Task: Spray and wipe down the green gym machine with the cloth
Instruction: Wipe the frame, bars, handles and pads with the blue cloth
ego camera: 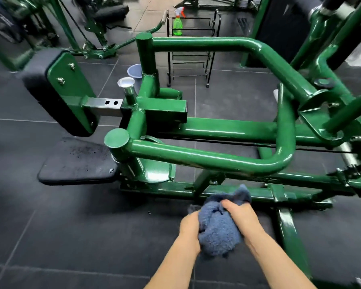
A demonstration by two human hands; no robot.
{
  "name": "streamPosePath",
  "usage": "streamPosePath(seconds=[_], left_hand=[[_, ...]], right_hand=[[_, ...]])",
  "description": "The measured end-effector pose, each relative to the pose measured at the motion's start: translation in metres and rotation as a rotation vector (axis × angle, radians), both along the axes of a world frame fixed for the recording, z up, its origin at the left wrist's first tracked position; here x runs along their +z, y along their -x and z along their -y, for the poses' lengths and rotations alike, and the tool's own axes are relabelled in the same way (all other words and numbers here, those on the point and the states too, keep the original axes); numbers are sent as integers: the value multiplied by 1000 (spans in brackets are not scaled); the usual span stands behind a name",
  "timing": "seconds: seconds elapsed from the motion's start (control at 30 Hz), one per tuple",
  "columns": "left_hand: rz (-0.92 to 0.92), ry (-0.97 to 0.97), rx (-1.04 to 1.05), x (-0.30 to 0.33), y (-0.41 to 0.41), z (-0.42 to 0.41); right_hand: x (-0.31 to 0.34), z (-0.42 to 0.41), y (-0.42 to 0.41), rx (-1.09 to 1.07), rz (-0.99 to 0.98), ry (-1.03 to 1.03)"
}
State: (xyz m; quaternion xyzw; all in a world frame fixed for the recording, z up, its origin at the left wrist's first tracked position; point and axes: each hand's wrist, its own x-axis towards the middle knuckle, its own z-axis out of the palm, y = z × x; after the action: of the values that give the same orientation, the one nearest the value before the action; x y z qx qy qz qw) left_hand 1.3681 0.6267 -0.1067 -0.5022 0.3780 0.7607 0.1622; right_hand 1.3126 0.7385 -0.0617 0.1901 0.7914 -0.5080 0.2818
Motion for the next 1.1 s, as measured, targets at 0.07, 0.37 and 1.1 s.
streamPosePath(seconds=[0.07,0.37,1.1], left_hand=[[-7,-36,93,1,-9,-1],[-131,-42,589,49,-39,50],[-259,150,409,27,1,135]], right_hand=[[-2,-3,-11,74,-205,-182],[40,75,-41,264,-641,25],[23,183,-4,679,-883,-740]])
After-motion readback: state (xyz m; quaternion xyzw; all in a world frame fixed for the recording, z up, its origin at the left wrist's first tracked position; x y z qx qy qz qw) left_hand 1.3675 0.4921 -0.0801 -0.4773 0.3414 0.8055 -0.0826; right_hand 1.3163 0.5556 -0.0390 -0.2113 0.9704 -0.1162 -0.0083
